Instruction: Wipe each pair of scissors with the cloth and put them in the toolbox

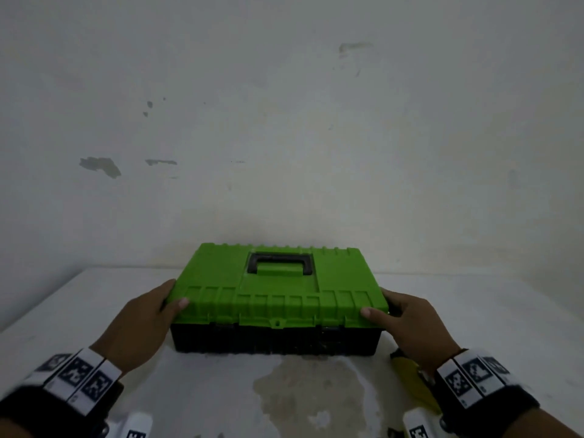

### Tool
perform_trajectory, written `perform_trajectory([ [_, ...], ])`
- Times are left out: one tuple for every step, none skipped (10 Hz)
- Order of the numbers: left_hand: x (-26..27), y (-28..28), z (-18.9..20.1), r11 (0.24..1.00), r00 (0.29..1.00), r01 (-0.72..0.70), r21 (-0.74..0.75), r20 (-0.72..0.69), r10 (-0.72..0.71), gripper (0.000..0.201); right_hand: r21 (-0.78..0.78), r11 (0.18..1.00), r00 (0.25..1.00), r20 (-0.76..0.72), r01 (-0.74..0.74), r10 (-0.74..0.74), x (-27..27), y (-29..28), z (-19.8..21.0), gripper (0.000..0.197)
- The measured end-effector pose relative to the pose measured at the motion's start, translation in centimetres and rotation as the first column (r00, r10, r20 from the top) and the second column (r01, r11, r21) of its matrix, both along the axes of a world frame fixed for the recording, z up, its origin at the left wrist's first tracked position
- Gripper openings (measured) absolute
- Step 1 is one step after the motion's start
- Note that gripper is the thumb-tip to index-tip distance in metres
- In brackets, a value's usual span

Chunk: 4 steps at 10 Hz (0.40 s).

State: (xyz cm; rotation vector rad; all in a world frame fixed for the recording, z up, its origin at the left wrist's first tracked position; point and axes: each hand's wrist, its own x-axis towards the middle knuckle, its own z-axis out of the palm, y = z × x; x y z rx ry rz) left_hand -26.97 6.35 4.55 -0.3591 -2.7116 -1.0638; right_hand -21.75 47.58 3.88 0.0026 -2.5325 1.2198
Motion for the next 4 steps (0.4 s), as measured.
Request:
perform_trajectory([
  [0.2, 0.2, 0.1, 1.000, 1.000, -0.028, -0.002, 0.015, 0.028, 0.023, 0.034, 0.999, 1.000, -0.031, 0.001, 0.000, 0.1, 0.0, 0.0, 0.034],
  [0.8, 0.5, -0.1, 0.997, 0.992, -0.072, 0.013, 0.102, 0.071, 0.046, 0.064, 0.998, 0.999, 0.037, -0.016, 0.013, 0.8, -0.4, 0.6, 0.044],
  [2.4, 0.1, -0.4, 0.985, 0.968, -0.164, 0.061, 0.202, 0.149, 0.078, -0.012, 0.998, 0.994, 0.090, 0.059, -0.058, 2.6, 0.2, 0.9, 0.076],
  [5.3, -1.8, -1.0, 0.967, 0.962, -0.248, 0.048, 0.126, 0.241, 0.084, -0.170, 0.980, 0.993, 0.081, 0.099, -0.086, 7.2, 1.5, 1.9, 0.055],
])
